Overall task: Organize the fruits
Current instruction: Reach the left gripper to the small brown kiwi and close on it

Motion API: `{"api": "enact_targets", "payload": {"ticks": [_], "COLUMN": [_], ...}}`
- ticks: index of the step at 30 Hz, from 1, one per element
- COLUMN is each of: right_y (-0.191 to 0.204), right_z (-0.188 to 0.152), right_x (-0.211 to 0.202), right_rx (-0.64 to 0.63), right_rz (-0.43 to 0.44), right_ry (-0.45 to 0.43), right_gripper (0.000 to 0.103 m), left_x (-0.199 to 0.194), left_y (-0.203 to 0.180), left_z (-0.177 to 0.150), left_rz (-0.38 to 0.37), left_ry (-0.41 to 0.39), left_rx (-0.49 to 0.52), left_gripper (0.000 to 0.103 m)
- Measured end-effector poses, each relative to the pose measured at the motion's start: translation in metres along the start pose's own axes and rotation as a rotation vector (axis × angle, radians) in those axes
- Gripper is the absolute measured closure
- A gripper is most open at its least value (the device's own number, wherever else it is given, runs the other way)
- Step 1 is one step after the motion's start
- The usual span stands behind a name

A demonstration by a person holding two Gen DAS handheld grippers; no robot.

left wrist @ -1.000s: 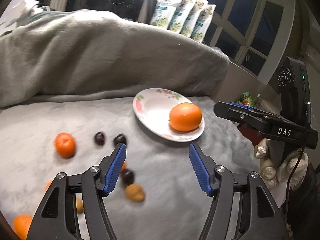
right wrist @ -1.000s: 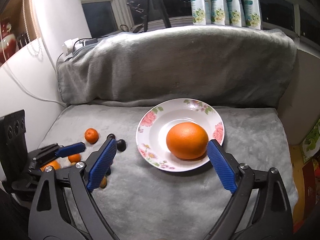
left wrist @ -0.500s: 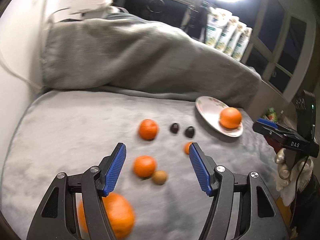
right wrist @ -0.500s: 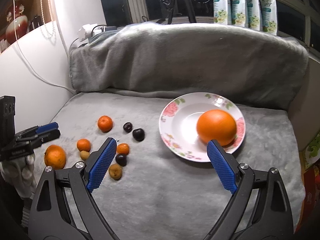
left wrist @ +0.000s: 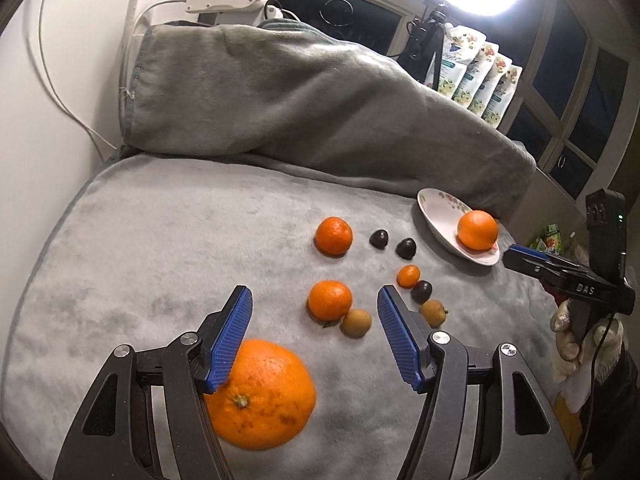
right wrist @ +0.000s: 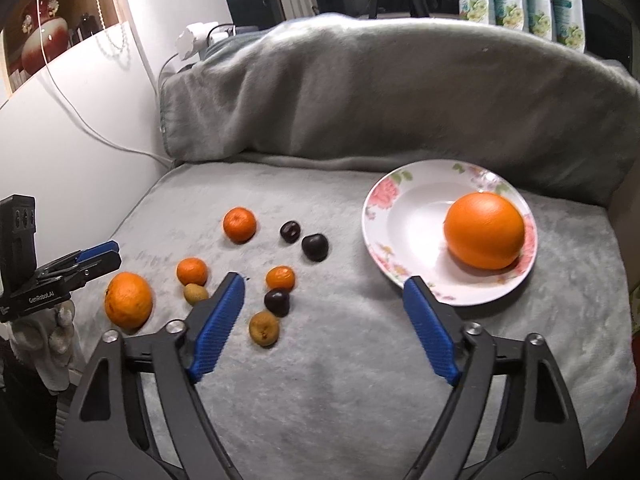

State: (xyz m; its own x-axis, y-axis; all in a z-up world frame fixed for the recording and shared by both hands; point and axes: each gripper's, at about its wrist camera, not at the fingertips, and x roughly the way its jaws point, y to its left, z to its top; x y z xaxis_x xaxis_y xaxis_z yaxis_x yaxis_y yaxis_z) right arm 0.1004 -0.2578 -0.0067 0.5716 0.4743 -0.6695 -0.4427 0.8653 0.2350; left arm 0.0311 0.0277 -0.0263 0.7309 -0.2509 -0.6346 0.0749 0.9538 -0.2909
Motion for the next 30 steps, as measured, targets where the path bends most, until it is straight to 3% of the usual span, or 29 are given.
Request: {"api": "enact_targets", "payload": {"ticks": [6,17,23,27,30], "right_y": [0.008,0.019,0.010,0.006,0.001], "right_z": [-0.009,-0.021,-0.013,-0.008,-0.006], "right_x": [0.011,0.035,0.056,0.070,0.079], "right_rx": [-0.009,-0.023,0.027,0.061,0.095], "right_rz": [0.040,0.081,0.120,0.147,0.172], "right_ry": [0.046,0.121,0.166,0.197,0.222], "right_gripper": [0.037,0.050,0.052,0.053,0.053], "left_x": [0.005,0.020,0.039,0.046,0.049], "left_y": [-0.008,-0.035,-0.051,-0.058,-0.061], "left_z": [-0.006,-0.021,-0.032,-0.031,-0.029], "left_rz": [-0.023,-0.062,-0.039,0.020,0.016], "left_ry": [0.025,0.081,0.127,0.111,0.110], "left_rx": [0.025,0.070,0.098,0.131,0.127], "left_gripper": [0.038,0.051,0.053,0.053,0.056]}}
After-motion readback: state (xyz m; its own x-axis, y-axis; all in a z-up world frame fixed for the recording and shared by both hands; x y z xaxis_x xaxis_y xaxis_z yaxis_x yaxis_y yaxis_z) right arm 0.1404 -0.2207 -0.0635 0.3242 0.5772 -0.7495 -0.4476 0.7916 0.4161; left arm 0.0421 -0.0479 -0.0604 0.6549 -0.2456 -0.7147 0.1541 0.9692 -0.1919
